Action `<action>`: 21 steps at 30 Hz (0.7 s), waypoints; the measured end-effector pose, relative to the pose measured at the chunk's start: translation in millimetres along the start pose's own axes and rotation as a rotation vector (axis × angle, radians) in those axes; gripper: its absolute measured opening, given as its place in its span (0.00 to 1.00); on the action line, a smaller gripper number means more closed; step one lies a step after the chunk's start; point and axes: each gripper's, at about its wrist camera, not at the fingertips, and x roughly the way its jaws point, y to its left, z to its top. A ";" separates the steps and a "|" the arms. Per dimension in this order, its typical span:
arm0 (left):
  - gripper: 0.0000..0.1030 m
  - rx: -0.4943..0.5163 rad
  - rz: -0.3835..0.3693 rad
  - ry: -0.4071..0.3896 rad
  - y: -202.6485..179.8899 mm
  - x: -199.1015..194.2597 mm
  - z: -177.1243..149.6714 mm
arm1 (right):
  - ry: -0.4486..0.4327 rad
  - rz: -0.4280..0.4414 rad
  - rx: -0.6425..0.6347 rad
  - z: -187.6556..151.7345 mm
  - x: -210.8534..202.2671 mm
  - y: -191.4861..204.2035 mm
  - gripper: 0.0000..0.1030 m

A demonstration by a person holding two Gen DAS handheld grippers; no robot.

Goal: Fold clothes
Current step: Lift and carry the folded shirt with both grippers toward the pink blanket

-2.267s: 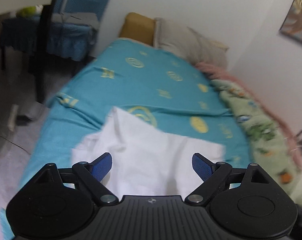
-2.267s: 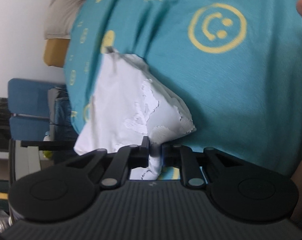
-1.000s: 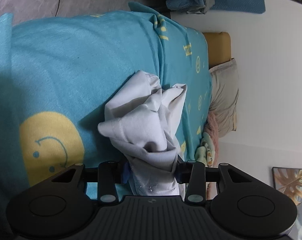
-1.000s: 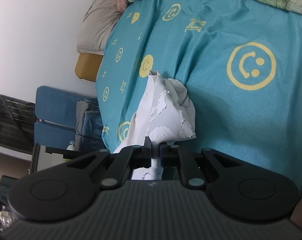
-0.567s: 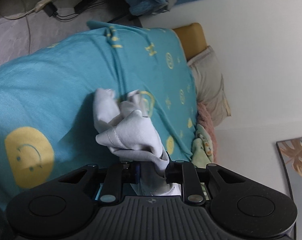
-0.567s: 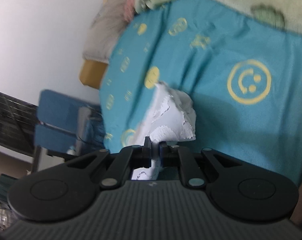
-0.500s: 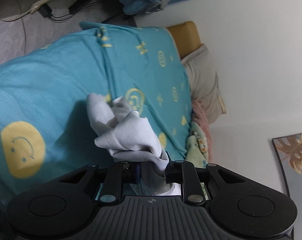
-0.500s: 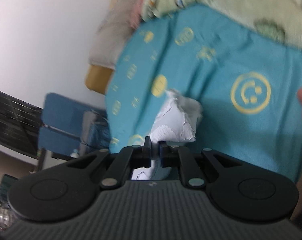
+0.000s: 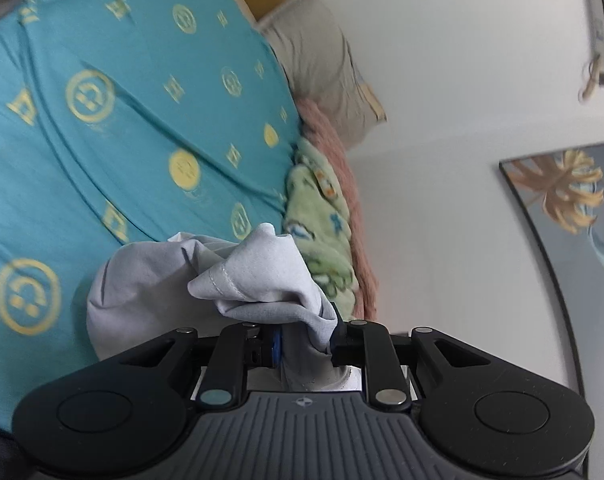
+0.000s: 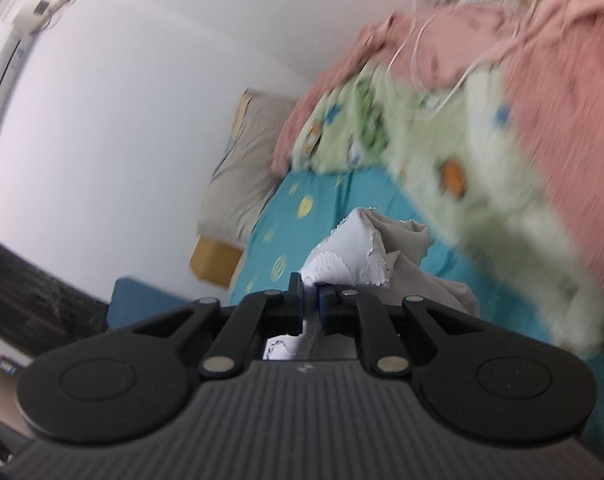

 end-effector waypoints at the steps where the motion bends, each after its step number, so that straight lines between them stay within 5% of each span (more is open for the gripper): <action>1: 0.20 0.016 0.007 0.020 -9.1 16.8 -4.2 | -0.007 -0.015 -0.004 13.5 1.7 -5.2 0.10; 9: 0.20 0.144 -0.026 0.135 -103.0 144.9 -18.9 | -0.055 -0.087 -0.014 142.3 37.5 -17.7 0.10; 15: 0.21 0.231 -0.196 0.157 -198.7 243.8 -18.5 | -0.247 -0.042 -0.105 242.9 31.2 15.0 0.10; 19: 0.21 0.324 -0.246 0.177 -225.1 295.6 -53.5 | -0.381 -0.065 -0.234 267.2 15.9 5.8 0.10; 21: 0.22 0.350 -0.223 0.215 -214.3 317.9 -73.4 | -0.376 -0.123 -0.255 262.6 14.2 -22.1 0.10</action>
